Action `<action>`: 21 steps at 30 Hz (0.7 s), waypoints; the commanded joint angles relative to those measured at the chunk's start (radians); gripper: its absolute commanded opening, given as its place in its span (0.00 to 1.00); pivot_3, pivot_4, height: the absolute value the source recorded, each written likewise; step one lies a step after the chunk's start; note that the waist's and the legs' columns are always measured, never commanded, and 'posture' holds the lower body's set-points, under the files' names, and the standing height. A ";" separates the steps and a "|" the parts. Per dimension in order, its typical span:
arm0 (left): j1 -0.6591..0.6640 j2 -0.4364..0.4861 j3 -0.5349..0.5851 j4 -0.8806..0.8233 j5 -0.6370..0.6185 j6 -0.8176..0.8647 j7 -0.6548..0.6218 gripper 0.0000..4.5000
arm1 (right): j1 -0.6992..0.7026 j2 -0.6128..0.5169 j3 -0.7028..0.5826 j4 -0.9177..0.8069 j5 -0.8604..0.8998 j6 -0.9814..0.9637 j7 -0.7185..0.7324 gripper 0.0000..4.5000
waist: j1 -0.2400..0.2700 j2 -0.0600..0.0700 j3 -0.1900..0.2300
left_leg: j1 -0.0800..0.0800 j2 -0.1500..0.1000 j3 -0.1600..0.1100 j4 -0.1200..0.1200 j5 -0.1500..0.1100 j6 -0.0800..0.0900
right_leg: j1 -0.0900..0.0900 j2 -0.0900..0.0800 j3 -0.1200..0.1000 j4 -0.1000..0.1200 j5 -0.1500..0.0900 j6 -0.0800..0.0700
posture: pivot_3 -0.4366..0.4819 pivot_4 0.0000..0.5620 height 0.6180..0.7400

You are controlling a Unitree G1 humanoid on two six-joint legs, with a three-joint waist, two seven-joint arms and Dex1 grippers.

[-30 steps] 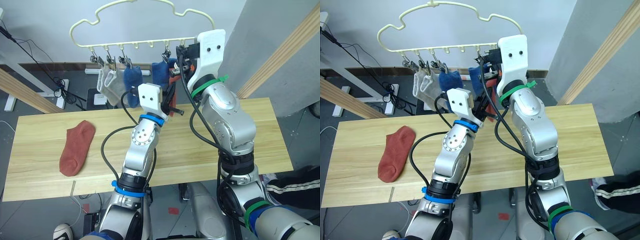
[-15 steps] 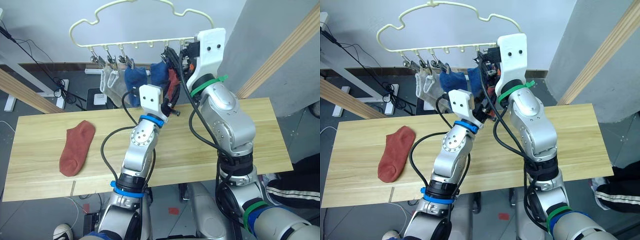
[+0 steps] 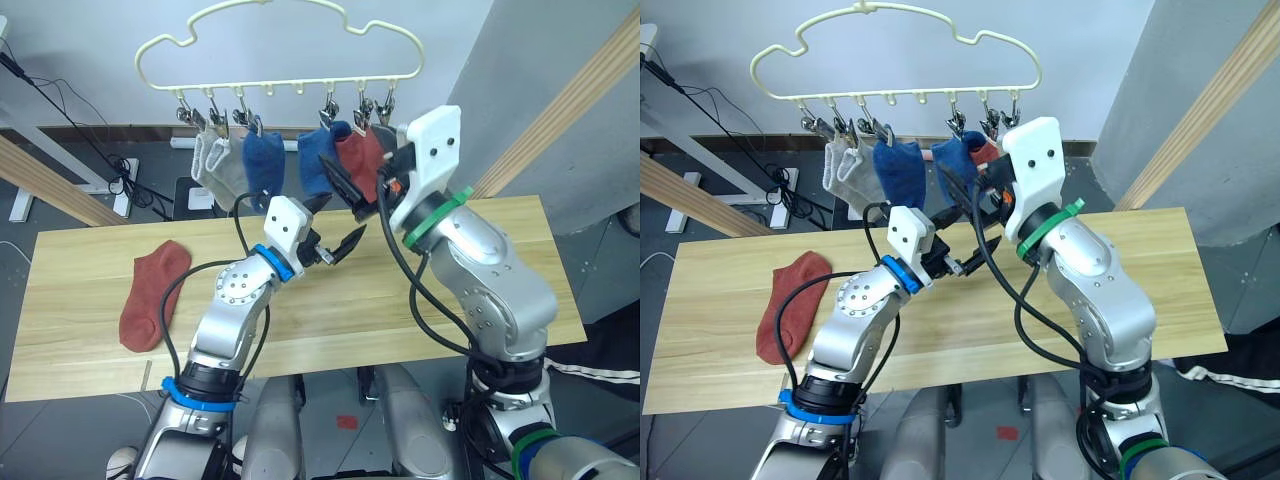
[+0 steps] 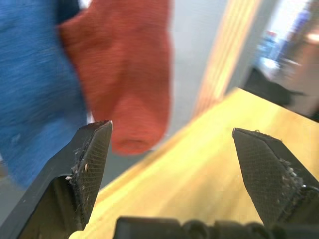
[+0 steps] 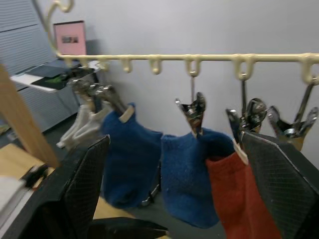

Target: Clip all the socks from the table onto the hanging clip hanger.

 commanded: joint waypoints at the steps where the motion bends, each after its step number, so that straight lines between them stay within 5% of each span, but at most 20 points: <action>1: -0.008 0.052 0.024 -0.063 -0.083 0.032 -0.105 0.94 | 0.027 -0.024 -0.021 -0.114 0.040 0.012 0.014 0.98 | 0.000 0.000 0.000 | 0.000 0.000 0.000 0.000 0.000 0.000 | 0.000 0.000 0.000 0.000 0.000 0.000 | 0.35 0.81 0.96; 9: -0.121 0.237 0.123 -0.059 -0.283 0.136 -0.345 0.94 | 0.056 -0.103 -0.077 -0.115 -0.019 0.013 -0.057 0.98 | 0.001 0.000 0.000 | 0.000 0.000 0.001 0.000 0.002 -0.003 | 0.000 0.000 0.000 -0.001 0.000 0.000 | 0.37 0.81 0.96; 12: -0.201 0.268 0.179 -0.053 -0.360 0.213 -0.357 0.94 | 0.054 -0.096 -0.075 -0.083 -0.029 -0.009 -0.070 0.86 | 0.003 0.000 0.000 | 0.000 0.000 0.001 0.000 0.002 -0.004 | 0.000 0.000 0.001 -0.001 0.000 0.000 | 0.39 0.81 0.96; 16: -0.241 0.255 0.223 -0.071 -0.368 0.238 -0.272 0.94 | 0.043 -0.083 -0.063 -0.041 -0.042 -0.026 -0.087 0.57 | 0.005 0.000 0.000 | 0.000 0.000 0.001 -0.001 0.002 -0.004 | 0.000 0.000 0.001 -0.002 0.000 0.000 | 0.39 0.80 0.96; 21: -0.207 0.290 0.212 -0.150 -0.342 0.209 -0.292 0.94 | 0.007 -0.048 -0.057 0.053 -0.091 -0.055 -0.139 0.57 | 0.006 0.000 0.000 | 0.000 0.000 0.001 -0.001 0.002 -0.004 | 0.000 0.000 0.001 -0.002 0.000 0.000 | 0.41 0.80 0.96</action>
